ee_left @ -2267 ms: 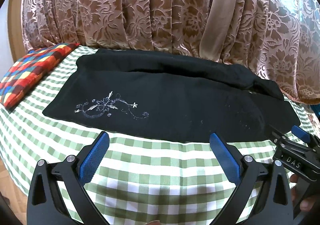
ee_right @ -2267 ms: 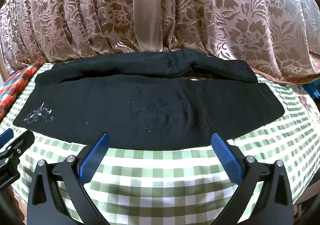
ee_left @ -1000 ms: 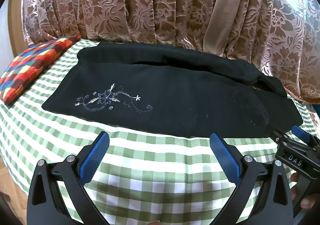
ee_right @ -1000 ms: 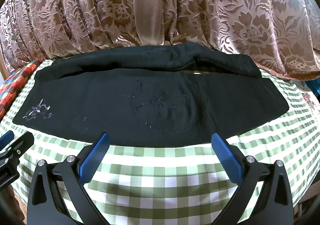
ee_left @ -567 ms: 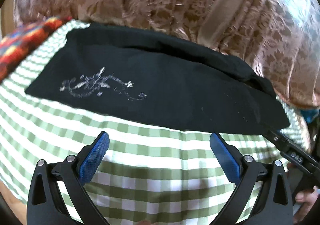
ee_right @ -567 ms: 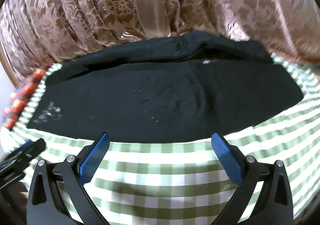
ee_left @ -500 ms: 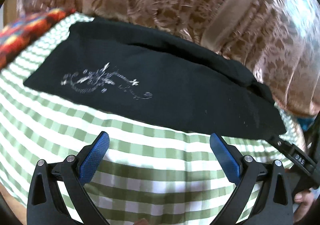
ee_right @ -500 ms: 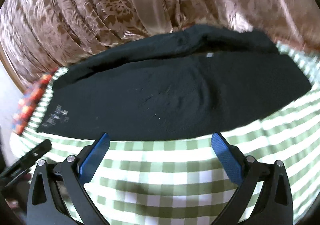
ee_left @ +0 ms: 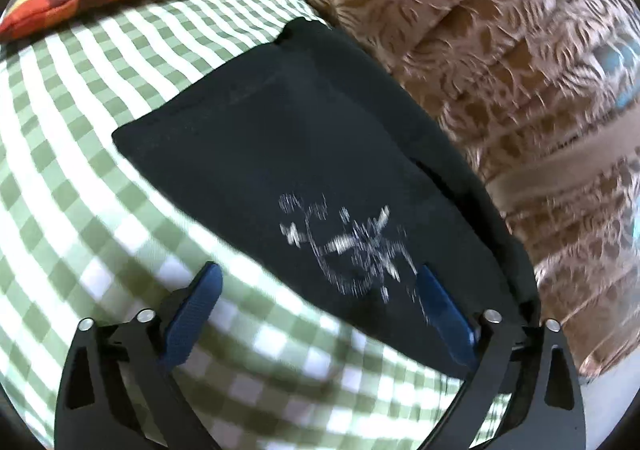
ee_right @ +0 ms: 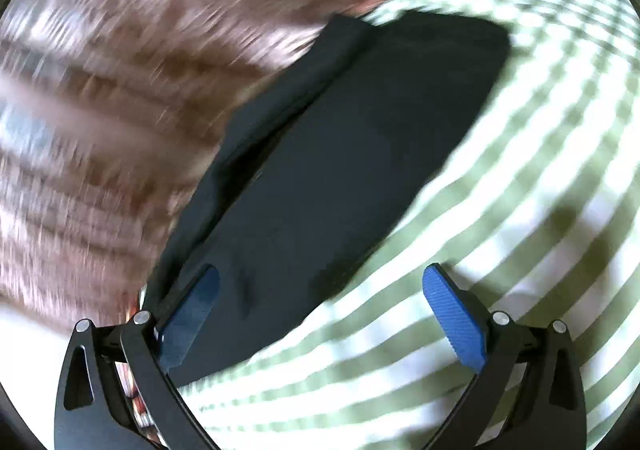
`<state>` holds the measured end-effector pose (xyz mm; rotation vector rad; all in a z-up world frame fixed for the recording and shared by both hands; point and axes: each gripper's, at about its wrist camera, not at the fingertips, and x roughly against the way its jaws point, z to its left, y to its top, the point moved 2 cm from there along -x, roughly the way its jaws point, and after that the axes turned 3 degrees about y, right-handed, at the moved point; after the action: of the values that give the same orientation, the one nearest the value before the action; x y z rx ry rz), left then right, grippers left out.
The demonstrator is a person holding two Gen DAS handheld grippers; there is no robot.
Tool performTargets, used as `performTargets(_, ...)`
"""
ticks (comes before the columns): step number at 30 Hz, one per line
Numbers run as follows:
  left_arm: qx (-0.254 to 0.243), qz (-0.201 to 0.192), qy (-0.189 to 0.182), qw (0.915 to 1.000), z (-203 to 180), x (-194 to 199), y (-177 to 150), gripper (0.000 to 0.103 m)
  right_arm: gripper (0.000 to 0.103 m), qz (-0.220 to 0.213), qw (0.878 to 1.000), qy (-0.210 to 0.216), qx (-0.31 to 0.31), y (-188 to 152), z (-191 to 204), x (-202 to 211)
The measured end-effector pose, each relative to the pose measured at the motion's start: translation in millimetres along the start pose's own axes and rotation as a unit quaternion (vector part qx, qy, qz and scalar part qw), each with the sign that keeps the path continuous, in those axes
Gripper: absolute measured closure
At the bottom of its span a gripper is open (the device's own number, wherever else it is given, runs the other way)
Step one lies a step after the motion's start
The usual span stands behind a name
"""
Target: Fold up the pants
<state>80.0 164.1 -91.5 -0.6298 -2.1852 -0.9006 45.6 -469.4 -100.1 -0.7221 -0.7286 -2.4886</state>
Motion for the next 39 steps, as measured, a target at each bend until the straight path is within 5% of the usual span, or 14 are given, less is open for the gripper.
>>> performTargets(4, 0.005, 0.003, -0.006, 1.0, -2.1, -13.7, 14.2, 0.045, 0.007, -0.022, 0.999, 0.004, -0.043, 36.3, -23.5, -9.0)
performTargets(8, 0.012, -0.002, 0.002, 0.9999, -1.3, -21.7, 28.6, 0.096, 0.044, -0.016, 0.999, -0.016, -0.046, 61.6, -20.7, -35.0)
performTargets(9, 0.015, -0.003, 0.006, 0.9999, -0.7, -21.9, 31.7, 0.096, 0.049, -0.015, 0.999, -0.022, -0.044, 64.2, -21.5, -39.5)
performTargets(11, 0.013, -0.005, 0.01, 0.9999, -0.8, -18.7, 32.9, 0.098, 0.075, -0.013, 0.999, -0.032, -0.041, 69.3, -22.0, -42.4)
performTargets(13, -0.006, -0.012, 0.021, 0.9997, -4.7, -10.6, 32.3, 0.098, 0.087, -0.015, 0.999, -0.039, -0.028, 68.9, -20.5, -38.4)
performTargets(23, -0.043, -0.023, 0.008, 0.9988, -9.9, 33.9, 17.5, 0.098, 0.09, -0.048, 0.997, -0.055, 0.008, 54.6, -12.1, 15.7)
performTargets(34, -0.07, 0.015, 0.008, 0.9974, 22.5, 62.5, -44.5, 0.098, 0.091, -0.066, 0.991, -0.116, -0.02, 26.7, -48.5, 77.3)
performTargets(37, -0.071, 0.022, -0.012, 0.9972, 28.9, 63.6, -57.5, 0.09, 0.09, -0.059, 0.988, -0.142, -0.026, 24.2, -59.1, 77.4)
performTargets(39, -0.052, 0.006, -0.019, 0.9985, 40.6, 73.1, -57.6, 0.066, 0.088, -0.061, 0.985, -0.161, -0.018, 22.9, -58.8, 75.3)
